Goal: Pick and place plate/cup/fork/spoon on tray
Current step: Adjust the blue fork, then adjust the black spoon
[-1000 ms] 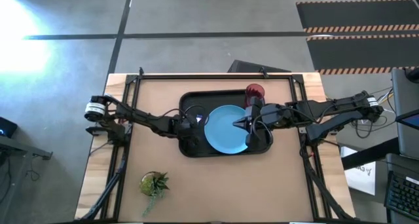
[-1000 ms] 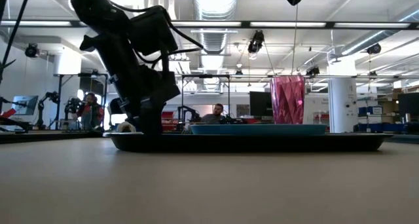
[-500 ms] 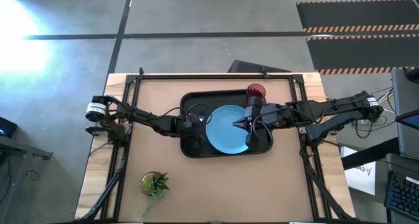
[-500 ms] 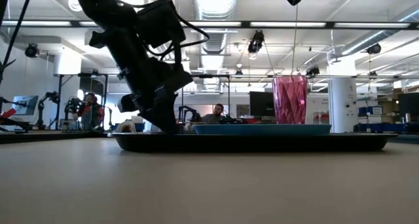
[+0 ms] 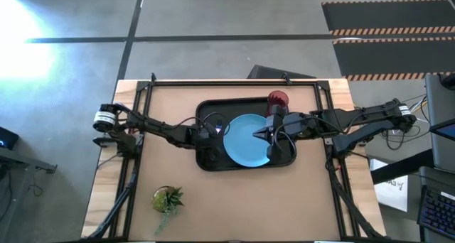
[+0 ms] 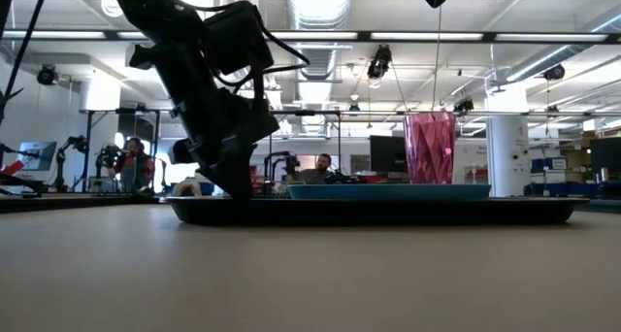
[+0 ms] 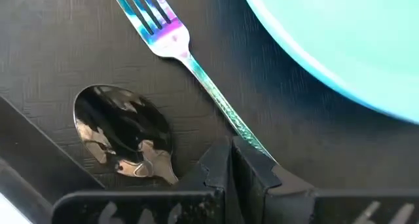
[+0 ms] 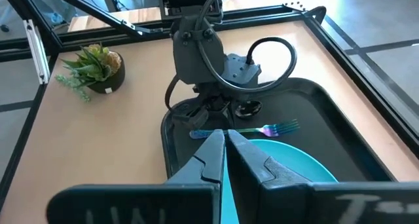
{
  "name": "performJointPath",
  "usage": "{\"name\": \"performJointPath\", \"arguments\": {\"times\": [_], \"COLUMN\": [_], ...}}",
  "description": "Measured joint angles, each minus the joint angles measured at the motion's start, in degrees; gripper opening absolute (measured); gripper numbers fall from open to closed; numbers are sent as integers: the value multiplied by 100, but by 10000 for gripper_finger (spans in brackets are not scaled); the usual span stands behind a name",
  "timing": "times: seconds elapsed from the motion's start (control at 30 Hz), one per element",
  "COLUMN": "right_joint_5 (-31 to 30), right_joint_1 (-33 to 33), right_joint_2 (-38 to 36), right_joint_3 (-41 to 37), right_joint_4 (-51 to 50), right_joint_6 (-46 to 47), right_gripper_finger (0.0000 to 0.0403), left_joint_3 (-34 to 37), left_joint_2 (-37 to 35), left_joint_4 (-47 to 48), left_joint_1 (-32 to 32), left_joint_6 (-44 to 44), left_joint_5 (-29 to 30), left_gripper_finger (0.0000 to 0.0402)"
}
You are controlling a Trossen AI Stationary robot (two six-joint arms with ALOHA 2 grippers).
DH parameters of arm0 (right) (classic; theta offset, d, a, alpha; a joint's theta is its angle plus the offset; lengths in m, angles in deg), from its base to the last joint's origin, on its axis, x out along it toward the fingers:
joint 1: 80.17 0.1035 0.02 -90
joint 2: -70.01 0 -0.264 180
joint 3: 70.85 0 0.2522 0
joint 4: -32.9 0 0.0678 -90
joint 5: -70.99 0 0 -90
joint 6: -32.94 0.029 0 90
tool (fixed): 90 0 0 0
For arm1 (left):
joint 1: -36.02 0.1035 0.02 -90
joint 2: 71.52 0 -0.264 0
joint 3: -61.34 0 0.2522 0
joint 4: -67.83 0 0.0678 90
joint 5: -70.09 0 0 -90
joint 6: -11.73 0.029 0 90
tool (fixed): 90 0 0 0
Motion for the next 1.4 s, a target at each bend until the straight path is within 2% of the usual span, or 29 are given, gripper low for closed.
{"name": "performJointPath", "arguments": {"times": [0.43, 0.7, 0.93, 1.4], "right_joint_5": [2, 2, 2, 4], "right_joint_1": [2, 2, 2, 2], "right_joint_2": [0, 0, 0, 2], "right_joint_3": [0, 0, 0, 0], "right_joint_4": [-2, -22, -44, -251], "right_joint_6": [-8, -8, -8, -8], "right_gripper_finger": [9, 9, 9, 9], "left_joint_3": [-154, -533, -510, -520], "left_joint_2": [391, 415, 413, 83], "left_joint_4": [-181, -278, -355, 1212], "left_joint_1": [-111, -142, -142, -168], "left_joint_6": [-9, -1, 11, -13], "left_joint_5": [-31, -231, -189, -10], "left_gripper_finger": [0, 0, 0, 0]}}
